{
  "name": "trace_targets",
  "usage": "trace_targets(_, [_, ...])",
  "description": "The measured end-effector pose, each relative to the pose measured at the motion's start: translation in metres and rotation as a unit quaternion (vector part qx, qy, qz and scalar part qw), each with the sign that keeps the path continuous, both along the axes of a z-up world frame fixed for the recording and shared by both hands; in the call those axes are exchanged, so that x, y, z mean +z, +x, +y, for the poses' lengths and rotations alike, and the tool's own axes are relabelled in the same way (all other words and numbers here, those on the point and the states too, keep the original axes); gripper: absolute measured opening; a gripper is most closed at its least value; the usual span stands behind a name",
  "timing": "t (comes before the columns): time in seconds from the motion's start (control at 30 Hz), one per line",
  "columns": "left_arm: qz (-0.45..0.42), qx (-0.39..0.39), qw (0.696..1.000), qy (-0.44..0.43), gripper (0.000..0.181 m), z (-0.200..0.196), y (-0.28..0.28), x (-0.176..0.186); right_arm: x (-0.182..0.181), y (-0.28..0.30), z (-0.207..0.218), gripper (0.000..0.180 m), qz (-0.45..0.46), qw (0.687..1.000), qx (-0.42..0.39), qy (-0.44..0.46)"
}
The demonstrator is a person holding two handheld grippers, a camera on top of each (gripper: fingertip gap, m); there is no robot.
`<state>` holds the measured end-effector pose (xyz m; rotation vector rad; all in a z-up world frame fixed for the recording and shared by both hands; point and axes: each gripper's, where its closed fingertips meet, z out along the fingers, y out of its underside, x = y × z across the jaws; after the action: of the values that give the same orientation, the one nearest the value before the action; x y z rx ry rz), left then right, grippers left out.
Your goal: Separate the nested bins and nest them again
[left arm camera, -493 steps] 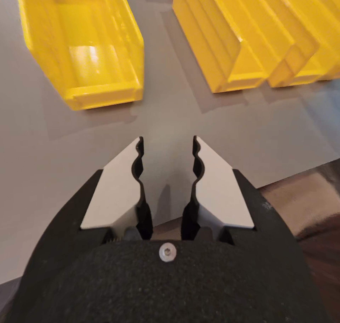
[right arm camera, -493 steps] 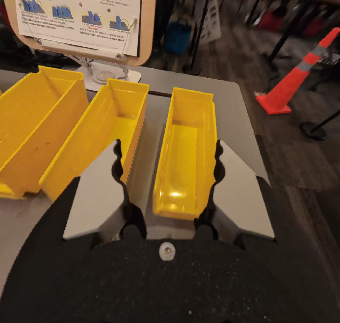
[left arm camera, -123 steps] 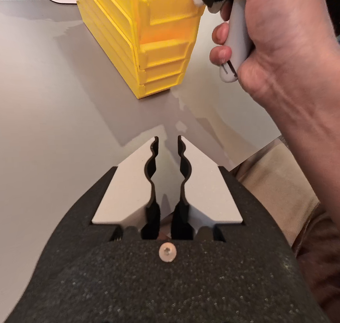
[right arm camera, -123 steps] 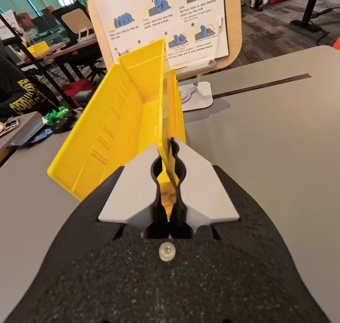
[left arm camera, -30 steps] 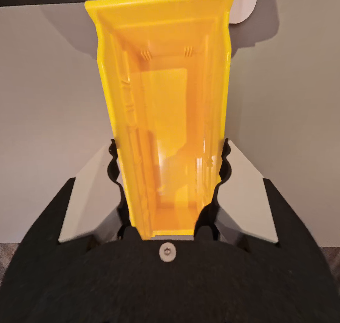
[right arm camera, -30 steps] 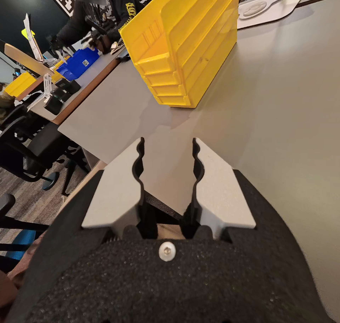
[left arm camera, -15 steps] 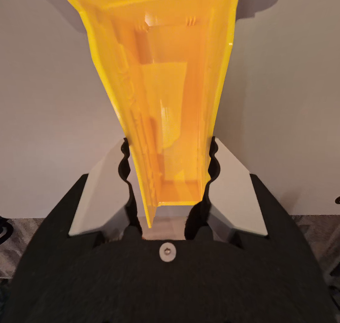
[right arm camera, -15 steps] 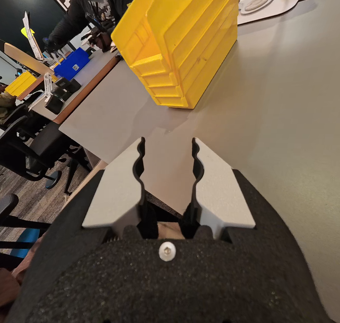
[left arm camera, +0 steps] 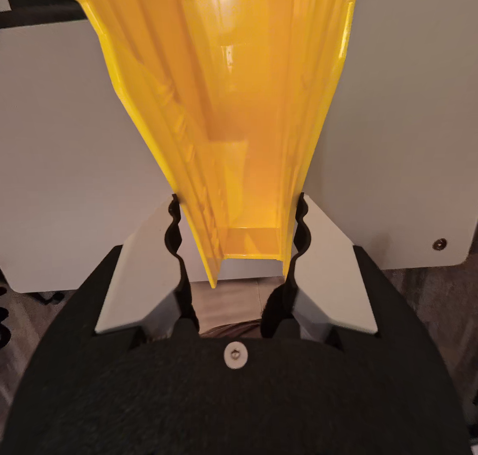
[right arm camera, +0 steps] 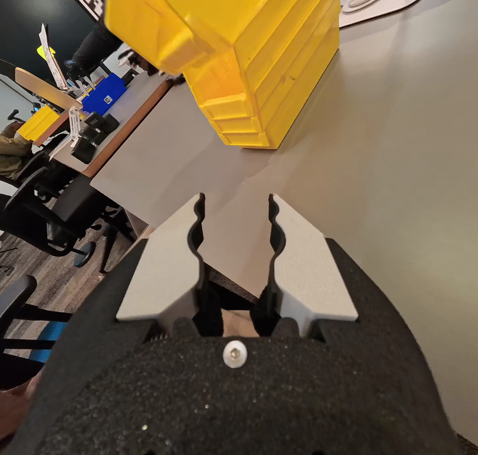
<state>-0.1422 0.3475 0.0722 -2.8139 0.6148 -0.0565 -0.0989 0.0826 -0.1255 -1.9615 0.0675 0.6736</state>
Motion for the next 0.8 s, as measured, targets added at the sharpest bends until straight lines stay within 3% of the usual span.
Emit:
trace_targets(0.17, [-0.019, -0.001, 1.0, 0.013, 0.089, -0.006, -0.03, 0.049, 0.0, 0.003, -0.001, 0.049, -0.018, 1.0, -0.008, 0.005])
trace_targets(0.3, [0.023, -0.001, 1.0, 0.015, 0.09, 0.005, -0.082, 0.05, 0.004, 0.006, -0.004, 0.049, -0.026, 0.999, -0.018, 0.015])
trace_targets(0.4, [0.046, 0.002, 0.999, -0.003, 0.09, 0.02, -0.12, 0.024, 0.006, 0.008, -0.004, 0.049, -0.031, 0.999, -0.021, 0.022])
trace_targets(0.6, [0.09, 0.027, 0.994, -0.059, 0.09, 0.058, -0.191, -0.062, 0.003, 0.007, -0.002, 0.049, -0.056, 0.998, -0.021, 0.024])
trace_targets(0.8, [0.102, 0.03, 0.988, -0.108, 0.09, 0.089, -0.215, -0.13, -0.003, 0.005, 0.001, 0.049, -0.058, 0.998, -0.011, 0.015])
